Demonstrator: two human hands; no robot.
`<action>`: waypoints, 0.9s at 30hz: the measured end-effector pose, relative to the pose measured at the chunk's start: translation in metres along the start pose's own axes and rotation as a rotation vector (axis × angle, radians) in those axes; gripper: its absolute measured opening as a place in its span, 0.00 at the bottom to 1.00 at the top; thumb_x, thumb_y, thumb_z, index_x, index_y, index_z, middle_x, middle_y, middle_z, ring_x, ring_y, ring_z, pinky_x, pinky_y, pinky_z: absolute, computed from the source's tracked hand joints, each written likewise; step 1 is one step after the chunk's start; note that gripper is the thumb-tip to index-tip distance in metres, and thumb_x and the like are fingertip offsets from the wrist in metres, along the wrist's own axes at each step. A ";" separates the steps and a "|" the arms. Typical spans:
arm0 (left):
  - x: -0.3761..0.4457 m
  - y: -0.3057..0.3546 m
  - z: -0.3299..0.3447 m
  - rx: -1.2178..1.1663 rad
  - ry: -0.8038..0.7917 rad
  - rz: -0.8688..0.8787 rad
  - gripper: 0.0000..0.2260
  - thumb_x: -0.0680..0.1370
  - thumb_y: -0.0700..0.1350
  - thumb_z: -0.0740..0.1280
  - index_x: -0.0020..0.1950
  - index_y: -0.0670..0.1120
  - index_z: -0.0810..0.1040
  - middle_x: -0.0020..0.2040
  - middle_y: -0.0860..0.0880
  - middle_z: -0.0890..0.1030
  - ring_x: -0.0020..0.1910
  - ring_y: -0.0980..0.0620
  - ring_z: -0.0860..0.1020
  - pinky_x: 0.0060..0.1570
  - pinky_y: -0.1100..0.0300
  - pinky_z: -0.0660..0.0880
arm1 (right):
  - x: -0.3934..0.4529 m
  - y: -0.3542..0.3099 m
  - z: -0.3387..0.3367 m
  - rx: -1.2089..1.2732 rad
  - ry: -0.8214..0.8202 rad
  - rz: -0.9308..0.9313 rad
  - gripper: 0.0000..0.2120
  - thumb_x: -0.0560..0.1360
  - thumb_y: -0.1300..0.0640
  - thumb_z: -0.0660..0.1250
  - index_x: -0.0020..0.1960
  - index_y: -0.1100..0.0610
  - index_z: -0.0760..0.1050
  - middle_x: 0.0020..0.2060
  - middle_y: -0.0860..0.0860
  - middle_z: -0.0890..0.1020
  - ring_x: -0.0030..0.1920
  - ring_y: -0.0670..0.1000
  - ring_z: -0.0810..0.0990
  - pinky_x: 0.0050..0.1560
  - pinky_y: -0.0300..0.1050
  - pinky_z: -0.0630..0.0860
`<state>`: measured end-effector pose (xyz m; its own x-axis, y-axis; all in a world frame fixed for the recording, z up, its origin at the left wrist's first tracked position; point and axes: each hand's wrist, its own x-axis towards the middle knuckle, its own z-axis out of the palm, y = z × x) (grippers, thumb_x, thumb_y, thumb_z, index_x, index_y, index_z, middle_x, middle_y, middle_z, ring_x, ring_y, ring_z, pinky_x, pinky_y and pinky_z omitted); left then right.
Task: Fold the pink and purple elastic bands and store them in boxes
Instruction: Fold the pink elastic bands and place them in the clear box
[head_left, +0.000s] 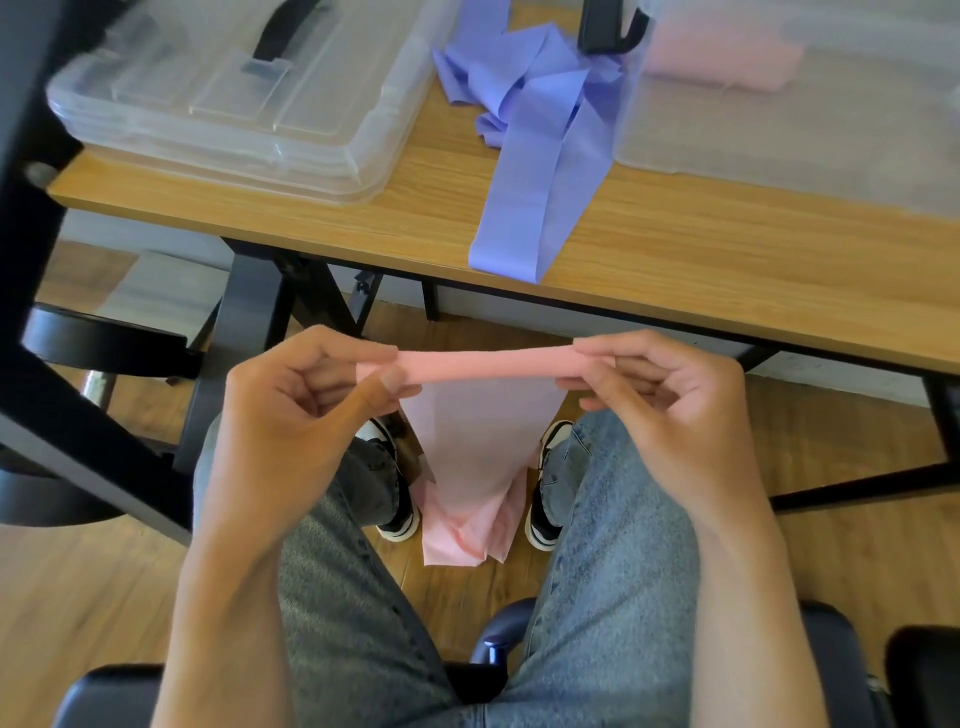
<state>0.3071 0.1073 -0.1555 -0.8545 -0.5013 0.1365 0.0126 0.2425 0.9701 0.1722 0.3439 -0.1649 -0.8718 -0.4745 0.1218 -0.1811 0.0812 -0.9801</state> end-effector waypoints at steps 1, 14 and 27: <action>0.000 0.000 -0.001 0.012 -0.003 -0.008 0.15 0.75 0.39 0.74 0.61 0.45 0.81 0.49 0.51 0.88 0.47 0.51 0.87 0.48 0.55 0.84 | 0.000 0.001 -0.001 -0.009 -0.004 0.015 0.13 0.78 0.64 0.72 0.62 0.56 0.82 0.48 0.49 0.89 0.50 0.50 0.89 0.50 0.51 0.85; 0.000 -0.003 0.001 0.101 -0.007 0.055 0.13 0.75 0.38 0.74 0.60 0.42 0.83 0.45 0.52 0.88 0.43 0.52 0.87 0.45 0.58 0.84 | 0.000 0.003 -0.002 -0.119 0.000 0.007 0.10 0.78 0.66 0.72 0.55 0.54 0.84 0.37 0.50 0.87 0.35 0.50 0.86 0.34 0.37 0.77; 0.000 0.000 0.000 0.068 -0.010 0.019 0.20 0.72 0.38 0.75 0.63 0.48 0.81 0.52 0.57 0.87 0.49 0.57 0.86 0.50 0.65 0.82 | 0.001 0.006 -0.005 -0.084 -0.002 0.018 0.17 0.79 0.65 0.71 0.64 0.51 0.81 0.50 0.45 0.89 0.51 0.48 0.88 0.51 0.49 0.85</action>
<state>0.3072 0.1079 -0.1552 -0.8596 -0.4876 0.1525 -0.0058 0.3078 0.9514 0.1682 0.3480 -0.1699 -0.8744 -0.4741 0.1035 -0.2029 0.1633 -0.9655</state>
